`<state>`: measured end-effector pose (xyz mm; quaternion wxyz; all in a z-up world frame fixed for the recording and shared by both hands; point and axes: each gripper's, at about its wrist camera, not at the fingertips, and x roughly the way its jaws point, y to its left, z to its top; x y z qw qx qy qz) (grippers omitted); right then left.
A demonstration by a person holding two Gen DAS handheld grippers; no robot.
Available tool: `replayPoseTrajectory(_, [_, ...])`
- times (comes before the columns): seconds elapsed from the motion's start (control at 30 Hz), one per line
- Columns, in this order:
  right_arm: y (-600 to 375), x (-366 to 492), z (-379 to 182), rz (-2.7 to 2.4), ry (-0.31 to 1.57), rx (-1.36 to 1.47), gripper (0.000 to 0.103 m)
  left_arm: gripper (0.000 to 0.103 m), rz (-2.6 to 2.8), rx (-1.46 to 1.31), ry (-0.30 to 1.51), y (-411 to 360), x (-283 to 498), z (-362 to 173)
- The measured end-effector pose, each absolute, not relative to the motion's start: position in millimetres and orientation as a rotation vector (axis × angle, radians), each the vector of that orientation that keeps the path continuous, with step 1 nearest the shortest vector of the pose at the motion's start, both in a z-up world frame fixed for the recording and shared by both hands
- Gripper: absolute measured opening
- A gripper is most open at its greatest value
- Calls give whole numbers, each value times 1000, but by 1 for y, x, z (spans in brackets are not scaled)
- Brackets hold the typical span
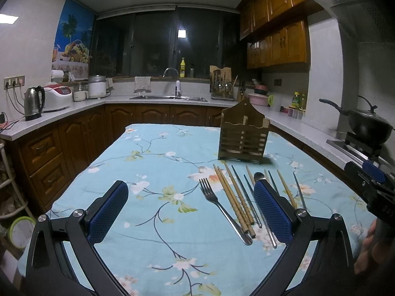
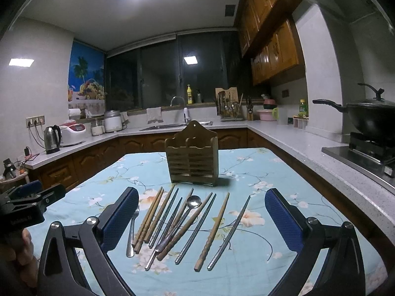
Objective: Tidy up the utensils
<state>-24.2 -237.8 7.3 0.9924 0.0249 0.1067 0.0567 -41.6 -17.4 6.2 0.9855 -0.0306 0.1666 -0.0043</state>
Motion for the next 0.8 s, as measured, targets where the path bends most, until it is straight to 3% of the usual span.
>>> replayPoseTrajectory(0.8, [-236, -20, 14, 141, 247, 68, 103, 103, -50, -94, 384, -20, -29, 4])
